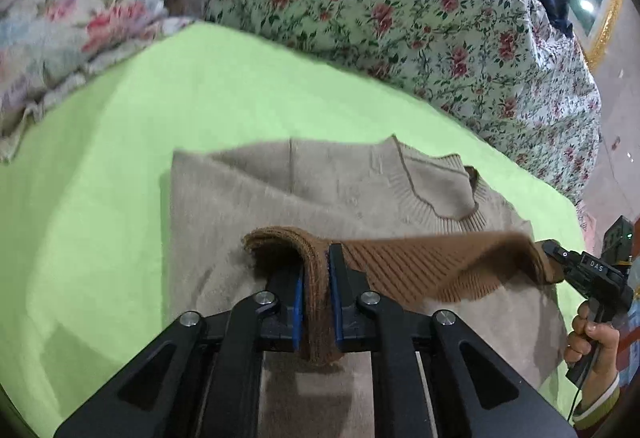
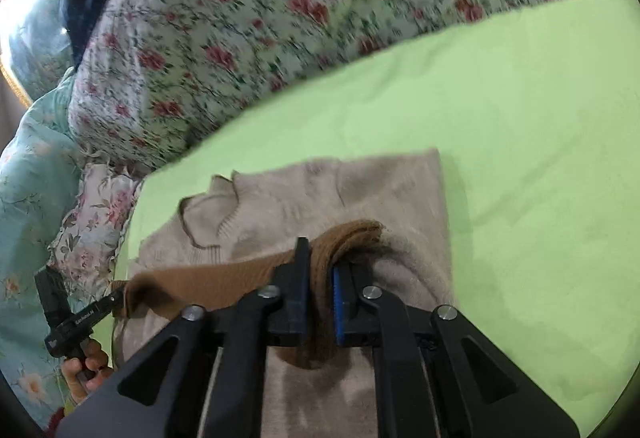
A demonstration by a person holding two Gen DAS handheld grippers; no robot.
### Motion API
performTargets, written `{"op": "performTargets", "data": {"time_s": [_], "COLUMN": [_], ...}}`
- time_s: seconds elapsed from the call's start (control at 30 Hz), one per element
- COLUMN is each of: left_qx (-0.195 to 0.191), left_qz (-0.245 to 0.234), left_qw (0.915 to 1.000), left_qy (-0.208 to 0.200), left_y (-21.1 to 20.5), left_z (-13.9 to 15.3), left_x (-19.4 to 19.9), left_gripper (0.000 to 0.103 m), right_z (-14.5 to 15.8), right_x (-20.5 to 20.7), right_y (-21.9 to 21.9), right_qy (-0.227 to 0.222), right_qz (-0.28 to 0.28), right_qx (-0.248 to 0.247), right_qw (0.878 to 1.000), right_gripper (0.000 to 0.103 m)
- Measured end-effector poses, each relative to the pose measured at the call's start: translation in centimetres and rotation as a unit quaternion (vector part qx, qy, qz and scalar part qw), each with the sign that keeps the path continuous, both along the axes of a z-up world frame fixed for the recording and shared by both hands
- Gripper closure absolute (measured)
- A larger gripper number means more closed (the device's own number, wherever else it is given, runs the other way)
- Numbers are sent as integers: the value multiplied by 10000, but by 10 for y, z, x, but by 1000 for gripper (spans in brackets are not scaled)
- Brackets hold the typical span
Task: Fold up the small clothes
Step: 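Lay the hem over the collar and open both tools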
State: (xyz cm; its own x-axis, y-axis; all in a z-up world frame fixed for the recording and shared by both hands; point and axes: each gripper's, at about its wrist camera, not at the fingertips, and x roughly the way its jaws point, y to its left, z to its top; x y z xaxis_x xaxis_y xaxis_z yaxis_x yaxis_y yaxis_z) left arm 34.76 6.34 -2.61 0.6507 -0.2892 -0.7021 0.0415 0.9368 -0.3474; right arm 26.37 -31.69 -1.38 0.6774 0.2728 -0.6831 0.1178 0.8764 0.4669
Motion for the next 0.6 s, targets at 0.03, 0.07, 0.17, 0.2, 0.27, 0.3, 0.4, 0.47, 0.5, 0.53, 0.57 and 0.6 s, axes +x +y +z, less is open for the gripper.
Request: {"op": "performTargets", "data": {"time_s": [0.03, 0.07, 0.17, 0.2, 0.27, 0.3, 0.4, 0.47, 0.5, 0.53, 0.57, 0.6], "left_qx": [-25, -42, -149, -206, -353, -376, -271, 119, 238, 263, 285, 348], "left_qz": [-9, -29, -242, -368, -745, -931, -1357, -1369, -1298, -1216, -1101, -904], "left_qw": [10000, 10000, 9995, 9990, 9965, 9949, 9904, 9905, 9913, 9922, 9935, 9953], "left_qy": [2, -3, -131, -174, -151, -104, 10, -39, -31, -5, 24, 53], "left_y": [0, 0, -12, -20, -46, -59, -91, -101, -97, -90, -80, -66], "left_z": [1, 2, 9, 11, 7, 3, -5, -8, -10, -10, -11, -11], "left_x": [-6, -13, -48, -59, -78, -82, -85, -78, -69, -62, -55, -46], "left_gripper": [79, 67, 56, 55, 52, 52, 52, 52, 52, 52, 52, 53], "right_z": [1, 4, 22, 28, 31, 28, 9, -6, -12, -16, -19, -22], "right_x": [-6, -12, -41, -50, -59, -60, -53, -43, -34, -27, -21, -12], "right_y": [-2, -3, 3, 11, 36, 55, 98, 112, 109, 101, 89, 69], "right_qy": [-16, -74, -435, -540, -621, -530, -104, 187, 326, 390, 422, 463], "right_qz": [-45, -98, -91, 57, 592, 1056, 2068, 2332, 2208, 2059, 1854, 1437], "right_qx": [25, 15, -36, -38, -19, -16, 60, -145, -328, -336, -288, -341], "right_qw": [10000, 9999, 9990, 9985, 9963, 9930, 9783, 9721, 9742, 9772, 9813, 9880], "right_gripper": [75, 69, 66, 66, 66, 66, 66, 66, 66, 67, 67, 67]}}
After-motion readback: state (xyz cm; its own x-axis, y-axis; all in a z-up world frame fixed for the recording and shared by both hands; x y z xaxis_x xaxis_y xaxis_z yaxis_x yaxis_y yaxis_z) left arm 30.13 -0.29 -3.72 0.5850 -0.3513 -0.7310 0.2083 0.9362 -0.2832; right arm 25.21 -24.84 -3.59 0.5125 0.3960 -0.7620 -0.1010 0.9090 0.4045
